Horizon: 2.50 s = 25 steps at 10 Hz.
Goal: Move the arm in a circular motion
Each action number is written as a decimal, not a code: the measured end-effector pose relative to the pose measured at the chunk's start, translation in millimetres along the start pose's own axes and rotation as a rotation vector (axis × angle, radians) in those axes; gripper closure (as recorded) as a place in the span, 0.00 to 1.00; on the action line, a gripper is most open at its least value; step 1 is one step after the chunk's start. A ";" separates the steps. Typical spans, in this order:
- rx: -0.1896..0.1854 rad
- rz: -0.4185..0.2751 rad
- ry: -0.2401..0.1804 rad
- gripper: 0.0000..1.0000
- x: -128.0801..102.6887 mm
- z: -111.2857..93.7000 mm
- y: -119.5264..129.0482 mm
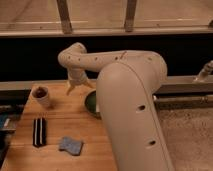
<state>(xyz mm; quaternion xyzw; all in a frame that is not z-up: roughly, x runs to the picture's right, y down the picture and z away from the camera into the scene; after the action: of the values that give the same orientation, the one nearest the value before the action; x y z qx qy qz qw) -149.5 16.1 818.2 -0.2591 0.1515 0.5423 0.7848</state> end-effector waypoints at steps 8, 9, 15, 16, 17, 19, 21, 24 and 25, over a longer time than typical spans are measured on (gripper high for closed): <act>0.019 -0.006 0.005 0.20 129.7 -0.3 21.3; 0.024 0.031 0.013 0.20 133.2 1.3 7.1; 0.036 0.291 0.056 0.20 91.9 13.1 -131.9; 0.038 0.311 0.053 0.20 79.4 12.6 -144.5; 0.047 0.330 0.055 0.20 61.7 9.5 -157.8; 0.074 0.319 0.057 0.20 25.2 1.3 -161.3; 0.096 0.269 0.051 0.20 -11.4 -6.3 -135.6; 0.090 0.099 0.033 0.20 -46.6 -14.9 -57.6; 0.093 0.053 0.025 0.20 -46.7 -17.5 -36.8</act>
<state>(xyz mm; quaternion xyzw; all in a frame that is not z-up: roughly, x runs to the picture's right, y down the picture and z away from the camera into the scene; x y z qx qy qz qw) -131.6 -40.2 837.0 -0.2252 0.1932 0.5520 0.7792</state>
